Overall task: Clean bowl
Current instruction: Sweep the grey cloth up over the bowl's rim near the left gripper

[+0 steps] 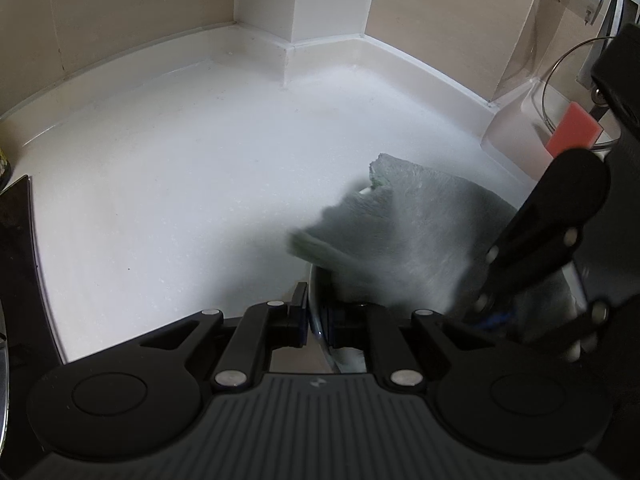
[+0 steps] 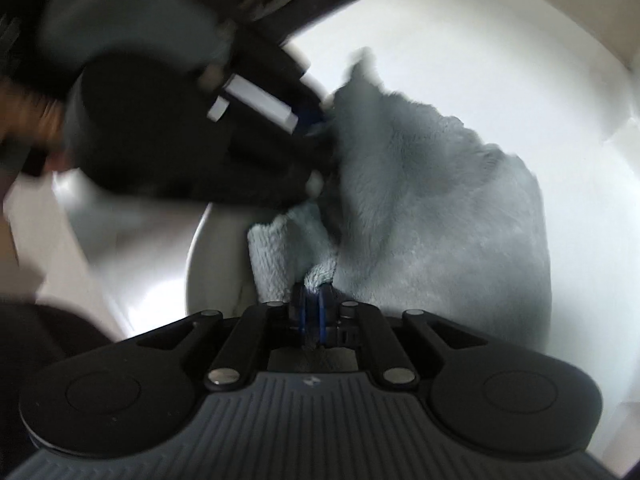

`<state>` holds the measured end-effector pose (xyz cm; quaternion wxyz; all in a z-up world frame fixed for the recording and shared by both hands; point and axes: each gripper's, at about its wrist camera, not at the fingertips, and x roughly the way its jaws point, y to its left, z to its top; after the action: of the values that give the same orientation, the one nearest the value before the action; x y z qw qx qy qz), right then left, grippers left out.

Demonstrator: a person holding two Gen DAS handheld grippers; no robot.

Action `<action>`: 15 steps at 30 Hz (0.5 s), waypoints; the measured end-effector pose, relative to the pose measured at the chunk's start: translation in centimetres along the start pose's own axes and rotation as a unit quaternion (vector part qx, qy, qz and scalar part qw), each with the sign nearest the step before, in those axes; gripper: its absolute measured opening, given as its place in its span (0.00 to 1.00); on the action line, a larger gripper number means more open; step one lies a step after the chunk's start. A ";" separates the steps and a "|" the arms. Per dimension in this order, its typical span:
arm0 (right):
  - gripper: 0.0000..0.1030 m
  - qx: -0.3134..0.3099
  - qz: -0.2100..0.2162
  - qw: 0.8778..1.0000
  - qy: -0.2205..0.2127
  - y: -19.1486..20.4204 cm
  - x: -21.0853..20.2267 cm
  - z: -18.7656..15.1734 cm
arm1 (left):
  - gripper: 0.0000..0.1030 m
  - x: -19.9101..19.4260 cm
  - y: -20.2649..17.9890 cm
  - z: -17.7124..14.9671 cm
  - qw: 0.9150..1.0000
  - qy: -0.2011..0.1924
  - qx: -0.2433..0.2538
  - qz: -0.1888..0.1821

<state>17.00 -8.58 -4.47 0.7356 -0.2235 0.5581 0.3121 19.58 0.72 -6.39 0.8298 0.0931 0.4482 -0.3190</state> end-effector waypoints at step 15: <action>0.04 0.094 0.014 0.994 -0.058 -1.4 -1.3 0.0 | 0.06 0.0 0.0 -0.1 1.000 -0.002 0.001 0.004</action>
<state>17.78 -9.88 -3.28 0.7801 -0.1274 0.5443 0.2810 19.52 0.73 -6.45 0.8318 0.0953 0.4460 -0.3163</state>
